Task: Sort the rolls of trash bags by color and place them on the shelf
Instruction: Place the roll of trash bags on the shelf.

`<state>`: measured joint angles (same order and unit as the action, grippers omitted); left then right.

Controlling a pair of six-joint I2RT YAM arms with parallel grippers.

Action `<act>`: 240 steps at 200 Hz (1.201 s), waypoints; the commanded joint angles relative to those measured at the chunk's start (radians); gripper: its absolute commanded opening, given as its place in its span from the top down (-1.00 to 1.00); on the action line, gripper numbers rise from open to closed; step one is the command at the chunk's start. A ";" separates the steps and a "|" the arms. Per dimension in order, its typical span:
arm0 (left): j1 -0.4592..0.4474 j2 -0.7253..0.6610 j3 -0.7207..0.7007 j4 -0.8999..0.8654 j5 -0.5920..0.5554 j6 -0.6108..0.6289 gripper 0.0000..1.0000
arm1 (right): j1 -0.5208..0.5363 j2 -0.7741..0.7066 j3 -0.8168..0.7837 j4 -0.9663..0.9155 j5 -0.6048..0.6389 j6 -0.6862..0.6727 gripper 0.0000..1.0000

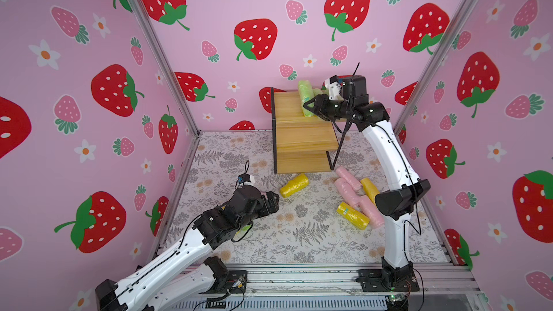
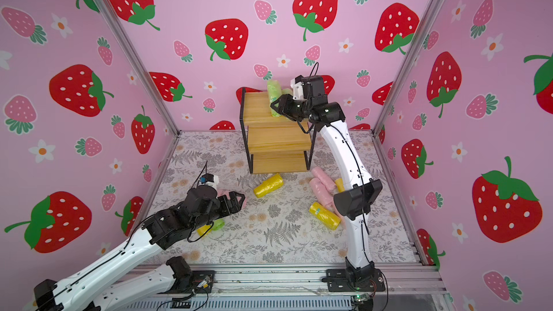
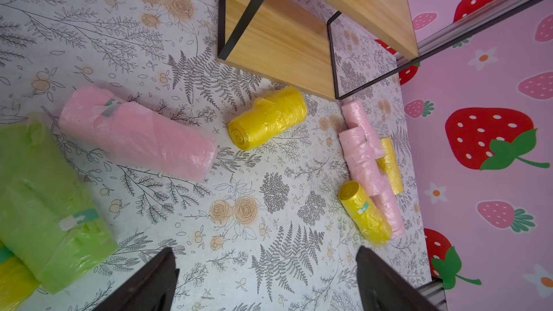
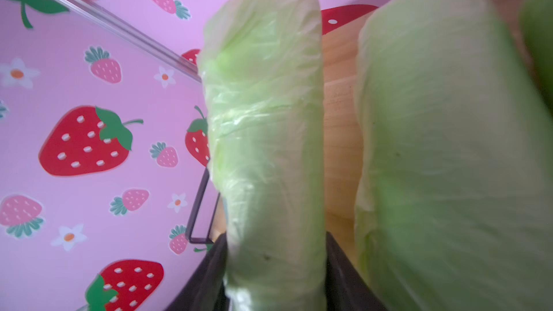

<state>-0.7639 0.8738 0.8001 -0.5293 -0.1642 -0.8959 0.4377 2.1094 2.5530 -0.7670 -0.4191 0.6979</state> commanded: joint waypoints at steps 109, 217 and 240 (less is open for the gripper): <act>0.147 0.141 -0.031 0.066 0.135 0.253 -0.97 | -0.006 -0.302 -0.074 -0.012 -0.042 -0.097 -0.55; 0.156 0.558 0.205 0.108 0.329 0.572 -0.95 | -0.007 -1.183 -1.356 0.160 0.096 0.011 -0.61; 0.148 0.646 0.285 0.128 0.307 0.617 -0.96 | -0.007 -1.340 -1.494 0.126 0.139 0.039 -0.64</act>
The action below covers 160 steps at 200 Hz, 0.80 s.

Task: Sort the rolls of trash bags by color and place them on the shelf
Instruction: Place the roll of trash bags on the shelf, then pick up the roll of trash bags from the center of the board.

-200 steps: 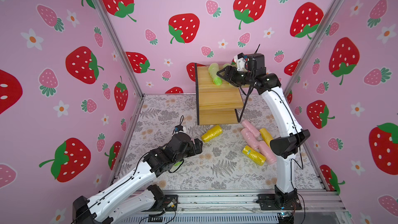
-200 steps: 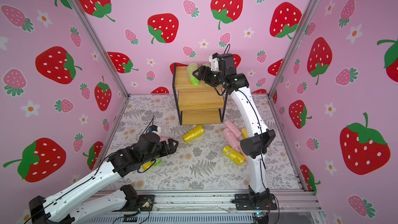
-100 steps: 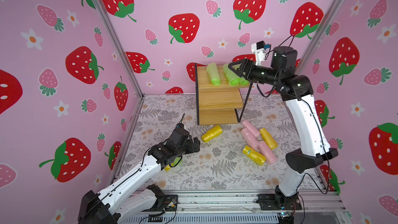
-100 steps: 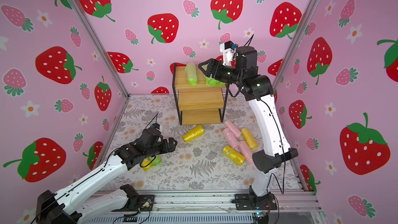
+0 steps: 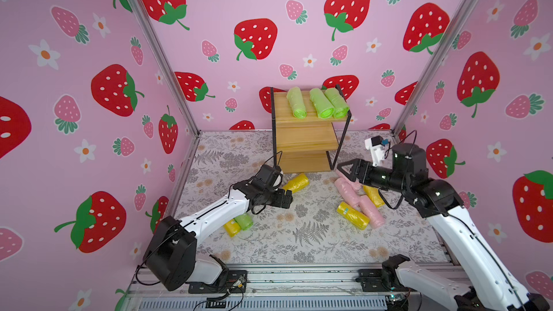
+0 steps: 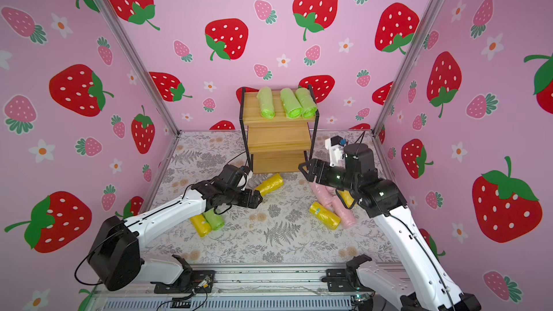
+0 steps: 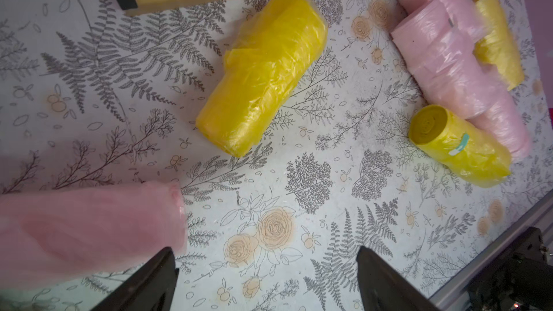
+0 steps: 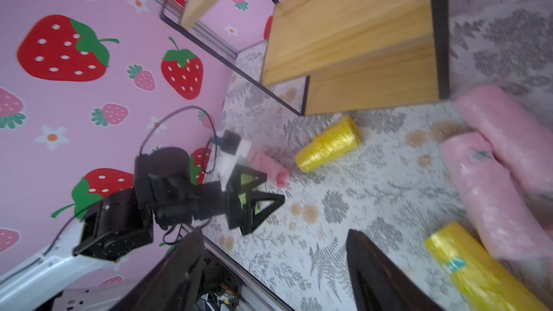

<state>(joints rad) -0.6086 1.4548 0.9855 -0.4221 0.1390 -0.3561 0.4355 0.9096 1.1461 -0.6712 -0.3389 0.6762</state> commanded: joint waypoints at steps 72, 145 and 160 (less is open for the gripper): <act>-0.057 0.390 0.311 0.067 -0.042 0.313 -0.92 | -0.004 -0.251 -0.192 -0.108 0.136 -0.002 -0.70; -0.062 0.579 0.449 0.080 -0.174 0.352 -0.88 | -0.005 -0.154 -0.136 -0.167 0.147 -0.081 -0.76; -0.063 0.604 0.479 0.066 -0.195 0.352 -0.85 | -0.004 -0.147 -0.130 -0.172 0.148 -0.087 -0.76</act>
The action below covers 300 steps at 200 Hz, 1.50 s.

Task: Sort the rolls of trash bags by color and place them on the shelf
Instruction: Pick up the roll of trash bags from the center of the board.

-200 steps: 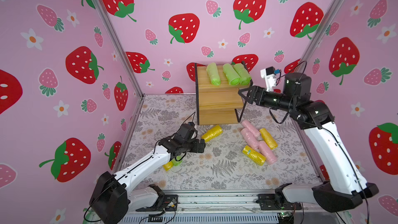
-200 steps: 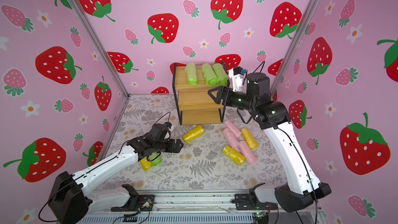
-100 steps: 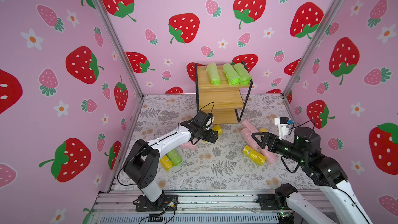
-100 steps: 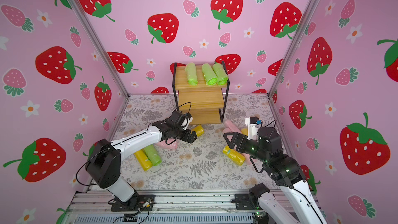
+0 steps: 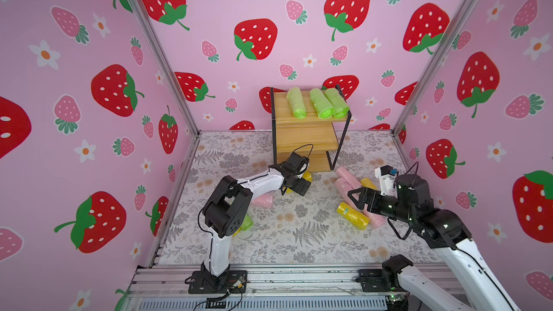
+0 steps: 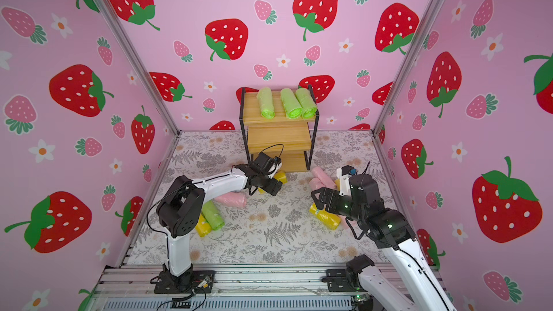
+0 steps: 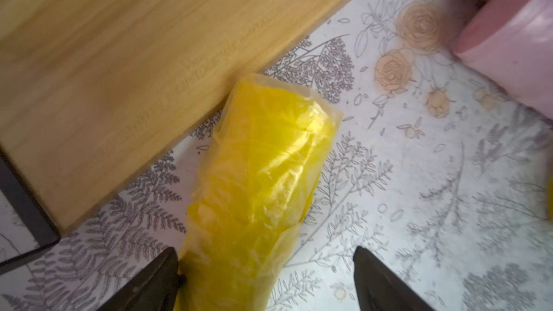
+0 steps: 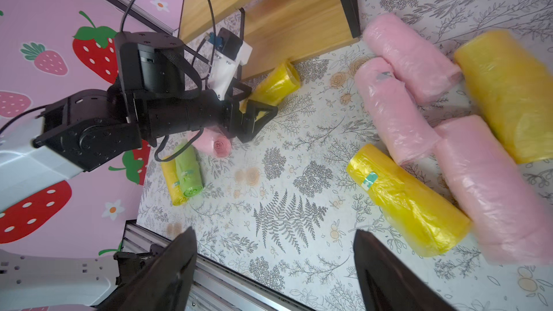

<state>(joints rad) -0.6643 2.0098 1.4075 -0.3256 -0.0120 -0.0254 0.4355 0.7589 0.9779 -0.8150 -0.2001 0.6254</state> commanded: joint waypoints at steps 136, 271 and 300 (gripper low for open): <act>-0.017 -0.007 -0.017 -0.065 0.033 -0.175 0.51 | -0.004 -0.058 -0.037 -0.028 0.007 0.034 -0.74; -0.210 -0.978 -0.854 0.625 -0.149 -1.165 1.00 | 0.282 -0.082 -0.220 0.326 -0.184 0.364 -0.99; -0.280 -1.065 -0.871 0.666 -0.211 -1.189 1.00 | 0.534 0.055 -0.200 0.491 -0.014 0.428 -0.99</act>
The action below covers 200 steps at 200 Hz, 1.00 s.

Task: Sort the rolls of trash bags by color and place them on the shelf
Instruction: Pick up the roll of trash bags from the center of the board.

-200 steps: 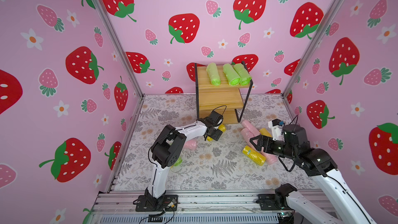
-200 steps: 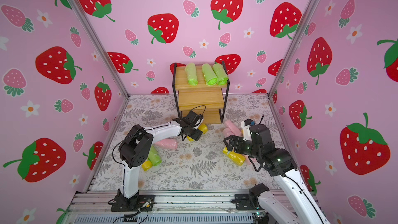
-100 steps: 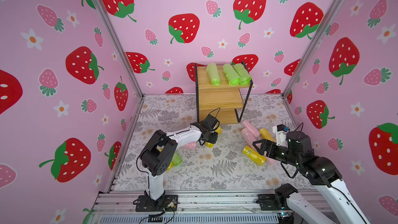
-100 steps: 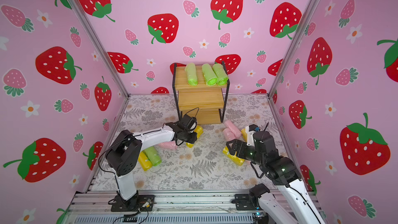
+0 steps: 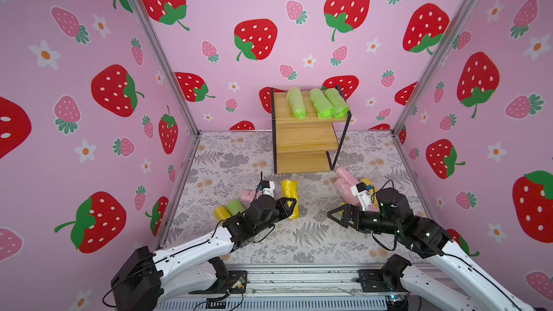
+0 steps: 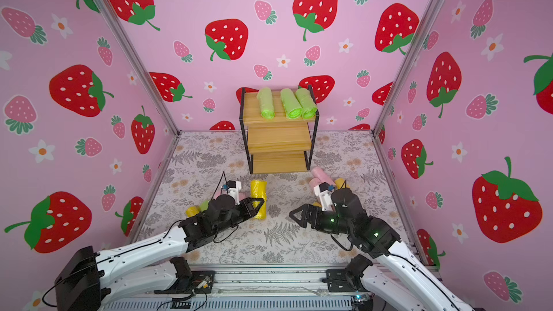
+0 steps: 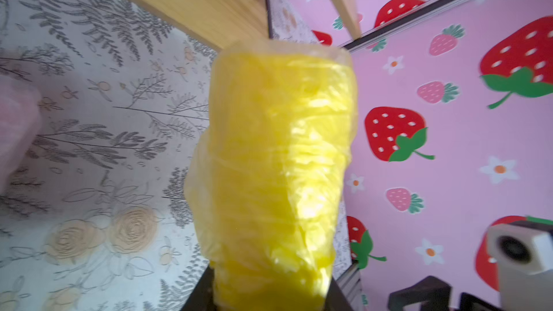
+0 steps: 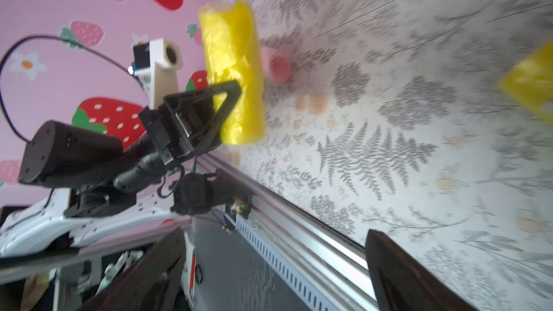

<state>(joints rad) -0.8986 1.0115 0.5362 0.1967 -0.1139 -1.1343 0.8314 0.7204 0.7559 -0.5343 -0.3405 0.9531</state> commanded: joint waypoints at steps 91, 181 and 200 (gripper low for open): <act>-0.142 -0.259 -0.131 0.339 -0.251 -0.219 1.00 | 0.374 0.267 0.039 0.606 0.361 0.106 -0.89; -0.228 -0.269 -0.128 0.421 -0.300 -0.226 1.00 | 0.374 0.291 0.008 0.707 0.377 0.066 -0.73; -0.242 -0.271 -0.115 0.414 -0.311 -0.211 1.00 | 0.374 0.309 0.024 0.726 0.346 0.062 -0.52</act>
<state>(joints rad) -1.1240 0.7486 0.3885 0.5354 -0.3969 -1.3624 1.2018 1.0088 0.7654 0.1356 0.0151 1.0466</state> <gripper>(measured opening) 0.392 0.813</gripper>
